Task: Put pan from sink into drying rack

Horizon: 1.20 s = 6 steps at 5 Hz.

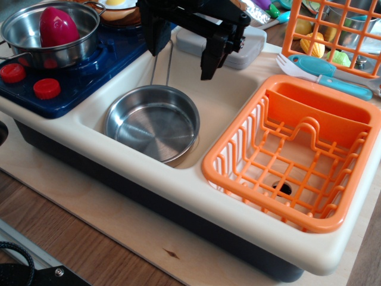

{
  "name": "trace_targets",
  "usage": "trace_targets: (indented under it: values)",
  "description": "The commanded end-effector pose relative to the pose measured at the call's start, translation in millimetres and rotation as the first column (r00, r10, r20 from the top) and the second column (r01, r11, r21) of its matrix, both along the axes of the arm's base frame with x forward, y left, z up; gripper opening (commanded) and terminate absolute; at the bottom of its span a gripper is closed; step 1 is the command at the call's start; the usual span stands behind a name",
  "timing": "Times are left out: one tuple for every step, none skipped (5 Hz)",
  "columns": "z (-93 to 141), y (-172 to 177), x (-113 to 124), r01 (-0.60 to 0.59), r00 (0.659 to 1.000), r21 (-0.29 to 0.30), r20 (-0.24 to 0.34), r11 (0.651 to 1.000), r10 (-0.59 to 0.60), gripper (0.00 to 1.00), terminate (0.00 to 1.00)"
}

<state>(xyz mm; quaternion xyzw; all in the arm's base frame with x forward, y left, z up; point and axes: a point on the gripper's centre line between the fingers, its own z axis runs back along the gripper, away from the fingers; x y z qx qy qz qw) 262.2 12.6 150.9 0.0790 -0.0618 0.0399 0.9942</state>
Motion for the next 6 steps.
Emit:
trace_targets:
  values:
    - [0.0,0.0,0.0,0.0,1.0,0.0,0.0,1.0,0.0,1.0,0.0]
    - [2.6,2.4,7.1,0.182,0.981,0.044,0.062,0.982,-0.184,1.0,0.0]
    - [9.6,1.9,14.1,0.353,0.927,0.114,0.091,0.929,-0.364,1.0,0.0]
    - [9.2,0.9,16.8,0.512,0.839,0.168,0.113,0.842,-0.533,1.0,0.0]
    - [5.5,-0.6,26.0,0.61,0.76,0.21,0.116,0.764,-0.639,1.0,0.0]
    - [-1.5,1.8,20.1,0.698,0.678,0.236,0.086,0.676,-0.73,1.0,0.0]
